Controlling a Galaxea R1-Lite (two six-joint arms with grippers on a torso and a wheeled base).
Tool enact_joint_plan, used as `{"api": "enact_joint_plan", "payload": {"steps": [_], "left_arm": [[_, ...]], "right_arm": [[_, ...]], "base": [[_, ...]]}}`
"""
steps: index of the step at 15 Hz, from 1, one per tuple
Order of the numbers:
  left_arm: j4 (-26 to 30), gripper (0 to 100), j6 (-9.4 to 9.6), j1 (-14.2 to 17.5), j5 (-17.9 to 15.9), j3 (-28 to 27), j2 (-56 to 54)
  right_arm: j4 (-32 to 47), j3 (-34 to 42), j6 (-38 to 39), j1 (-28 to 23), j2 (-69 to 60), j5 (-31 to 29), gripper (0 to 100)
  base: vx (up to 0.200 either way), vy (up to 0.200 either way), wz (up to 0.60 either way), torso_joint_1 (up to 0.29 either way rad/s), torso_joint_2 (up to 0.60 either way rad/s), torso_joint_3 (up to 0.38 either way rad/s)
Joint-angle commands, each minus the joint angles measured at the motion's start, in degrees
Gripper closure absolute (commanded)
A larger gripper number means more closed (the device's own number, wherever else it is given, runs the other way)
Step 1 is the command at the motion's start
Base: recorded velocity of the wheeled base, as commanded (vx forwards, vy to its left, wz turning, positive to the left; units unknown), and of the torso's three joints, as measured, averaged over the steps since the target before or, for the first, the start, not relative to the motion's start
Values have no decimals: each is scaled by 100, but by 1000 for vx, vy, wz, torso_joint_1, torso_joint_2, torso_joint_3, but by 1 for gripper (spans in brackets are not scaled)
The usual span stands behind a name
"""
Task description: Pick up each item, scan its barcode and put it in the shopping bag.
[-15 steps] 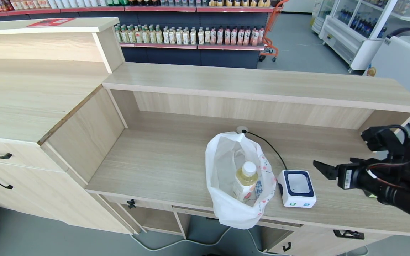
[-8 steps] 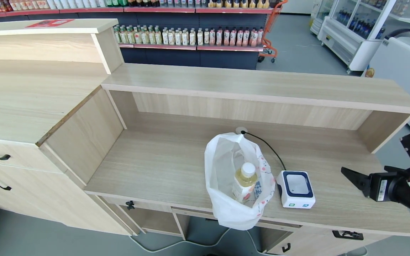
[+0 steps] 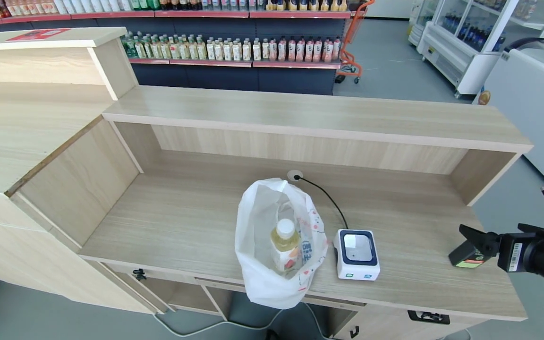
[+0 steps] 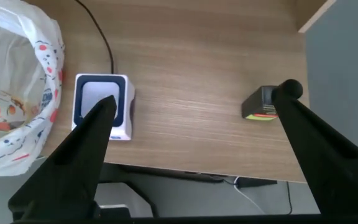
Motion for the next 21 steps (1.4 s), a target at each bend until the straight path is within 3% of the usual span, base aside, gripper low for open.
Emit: {"api": "enact_joint_plan", "payload": {"steps": [1, 5, 11, 18, 21], "left_arm": [[2, 100, 2, 0, -8, 5, 6], [2, 100, 2, 0, 1, 5, 6], [2, 100, -7, 0, 1, 5, 6], [2, 100, -7, 0, 1, 5, 6], [2, 100, -7, 0, 1, 5, 6]], "right_arm": [[-3, 125, -1, -3, -59, -6, 0], [67, 599, -10, -12, -217, -15, 0], [67, 617, -10, -3, -173, -6, 0], [181, 1003, -159, 6, -199, -41, 0], [761, 1074, -195, -3, -138, -560, 0]], "base": [[0, -200, 0, -2, 2, 7], [0, -200, 0, -1, 2, 4], [0, -200, 0, 2, 1, 4], [0, 0, 0, 0, 0, 0], [0, 0, 0, 0, 0, 0]]}}
